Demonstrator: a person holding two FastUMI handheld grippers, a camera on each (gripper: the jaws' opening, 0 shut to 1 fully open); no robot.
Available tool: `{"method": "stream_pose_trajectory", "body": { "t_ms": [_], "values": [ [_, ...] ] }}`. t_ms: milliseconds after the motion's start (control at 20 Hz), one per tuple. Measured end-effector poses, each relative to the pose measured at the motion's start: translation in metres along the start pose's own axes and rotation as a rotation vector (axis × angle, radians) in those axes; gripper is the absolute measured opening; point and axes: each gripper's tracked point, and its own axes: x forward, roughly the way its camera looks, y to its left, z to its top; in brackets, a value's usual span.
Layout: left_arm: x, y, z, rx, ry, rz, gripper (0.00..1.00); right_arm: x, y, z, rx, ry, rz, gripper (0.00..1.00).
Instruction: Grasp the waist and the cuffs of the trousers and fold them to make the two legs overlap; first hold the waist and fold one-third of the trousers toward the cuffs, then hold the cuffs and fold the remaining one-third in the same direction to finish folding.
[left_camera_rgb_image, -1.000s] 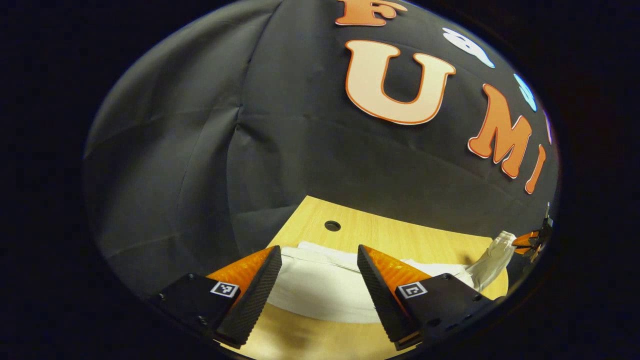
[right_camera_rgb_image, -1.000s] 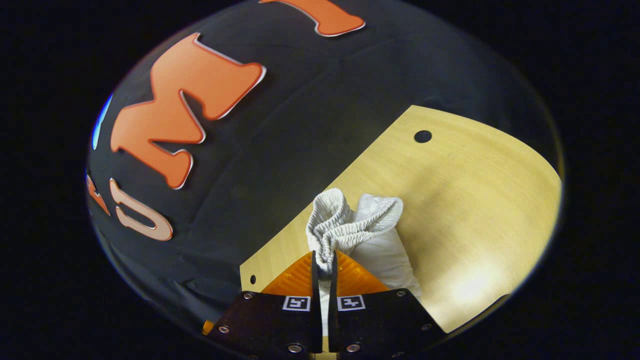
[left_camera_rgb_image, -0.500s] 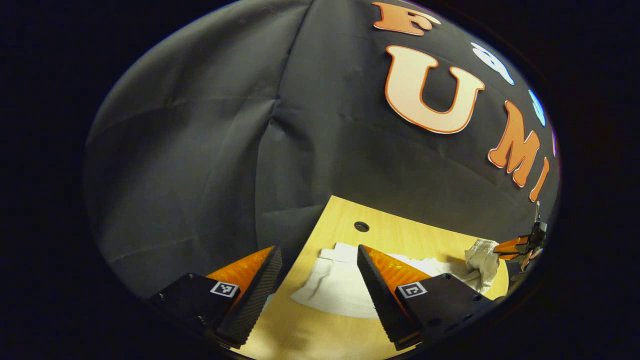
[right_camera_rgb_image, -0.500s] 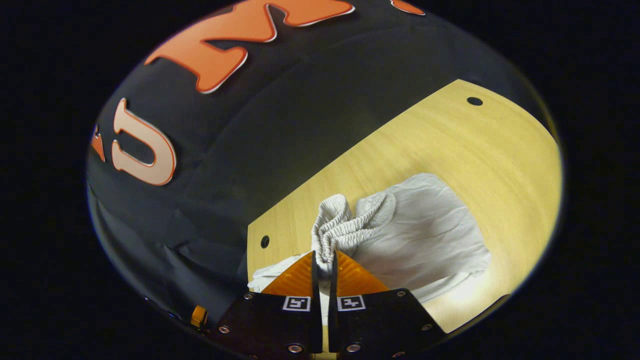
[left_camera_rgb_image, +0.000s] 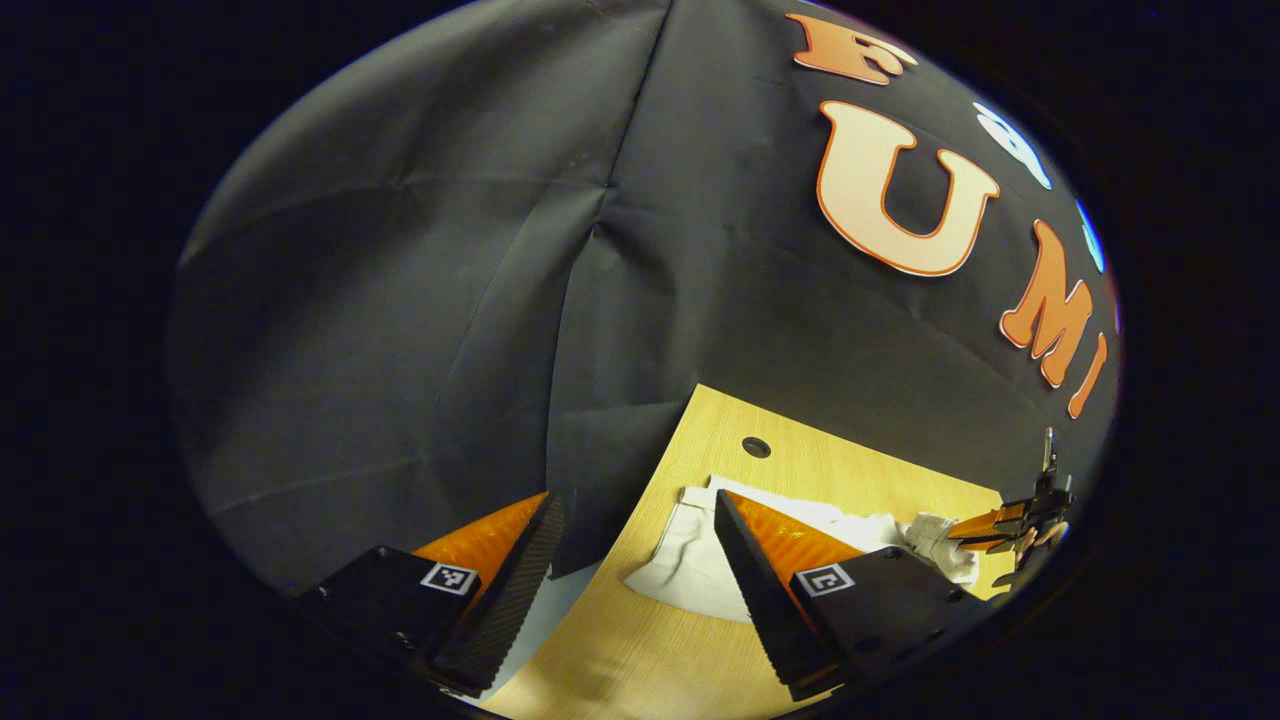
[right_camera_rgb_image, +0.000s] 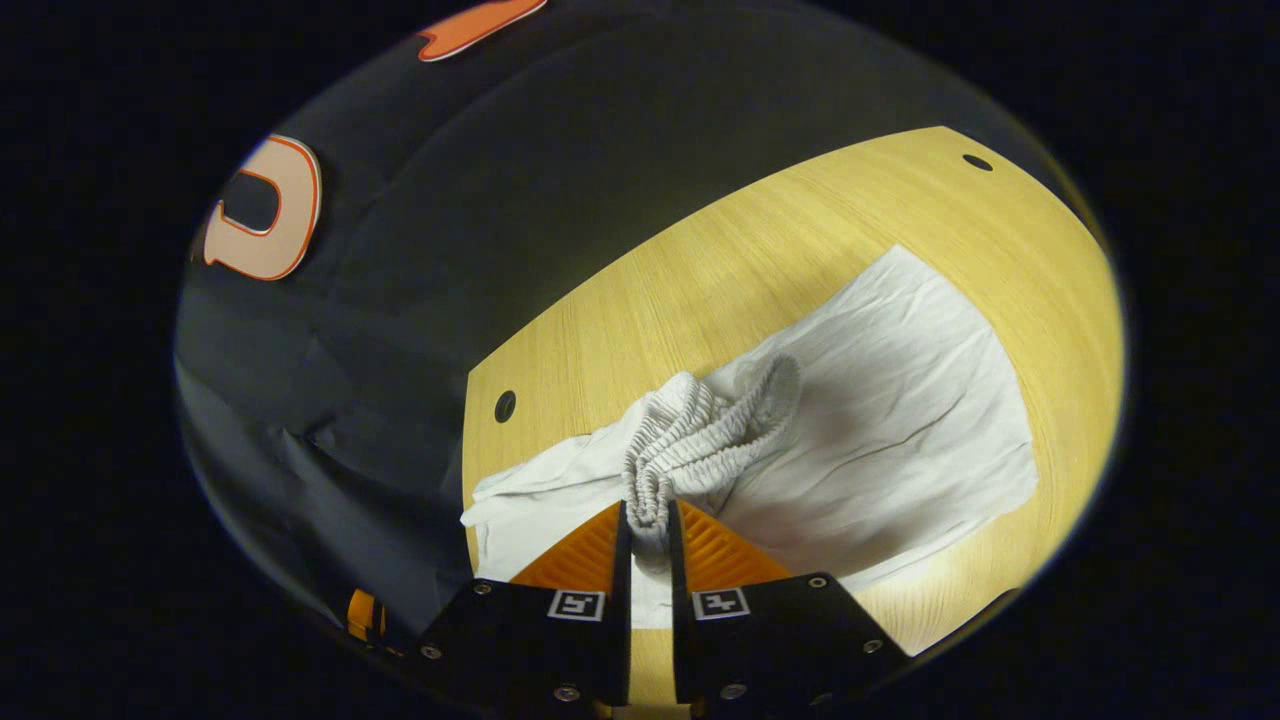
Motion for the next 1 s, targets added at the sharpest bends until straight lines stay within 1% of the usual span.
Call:
{"method": "stream_pose_trajectory", "body": {
  "t_ms": [50, 100, 150, 200, 250, 300, 350, 400, 450, 550, 650, 700, 800, 900, 1000],
  "values": [
    [0.001, -0.001, -0.003, -0.009, 0.009, -0.005, 0.99, 0.0, 0.0, 0.0, -0.002, 0.008, 0.019, 0.27],
    [0.001, -0.002, -0.005, -0.019, 0.018, -0.011, 0.99, -0.003, 0.002, -0.001, -0.002, 0.015, 0.043, 0.32],
    [0.004, -0.004, -0.009, -0.028, 0.024, -0.017, 0.96, -0.007, 0.007, 0.003, -0.001, 0.016, 0.057, 0.42],
    [0.006, -0.007, -0.012, -0.037, 0.031, -0.023, 0.99, -0.01, 0.01, 0.005, 0.0, 0.017, 0.069, 0.5],
    [0.006, -0.01, -0.016, -0.05, 0.039, -0.027, 1.0, -0.012, 0.011, 0.004, -0.002, 0.019, 0.076, 0.72],
    [0.008, -0.012, -0.019, -0.072, 0.049, -0.032, 1.0, -0.014, 0.009, 0.003, -0.007, 0.02, 0.073, 0.81],
    [0.008, -0.015, -0.022, -0.1, 0.061, -0.035, 1.0, -0.016, 0.005, 0.003, -0.011, 0.016, 0.061, 1.0],
    [0.009, -0.017, -0.026, -0.131, 0.084, -0.035, 0.97, -0.018, 0.001, 0.008, 0.001, -0.002, 0.043, 0.99],
    [0.01, -0.023, -0.034, -0.163, 0.11, -0.043, 0.99, -0.019, 0.0, 0.011, 0.022, -0.015, 0.044, 0.99],
    [0.014, -0.035, -0.044, -0.239, 0.154, -0.068, 1.0, -0.027, 0.001, 0.016, 0.077, -0.019, 0.073, 0.99],
    [0.016, -0.05, -0.054, -0.344, 0.202, -0.105, 1.0, -0.033, 0.001, 0.016, 0.127, -0.007, 0.105, 0.99],
    [0.017, -0.058, -0.06, -0.415, 0.232, -0.127, 1.0, -0.034, 0.002, 0.017, 0.157, -0.005, 0.122, 0.99],
    [0.02, -0.069, -0.073, -0.537, 0.279, -0.146, 1.0, -0.039, -0.002, 0.016, 0.202, 0.003, 0.139, 0.98],
    [0.027, -0.076, -0.085, -0.612, 0.316, -0.151, 0.99, -0.042, -0.013, 0.013, 0.203, 0.007, 0.127, 0.99],
    [0.027, -0.073, -0.099, -0.675, 0.349, -0.157, 1.0, -0.049, -0.024, 0.013, 0.182, -0.002, 0.111, 0.99]
  ]
}}
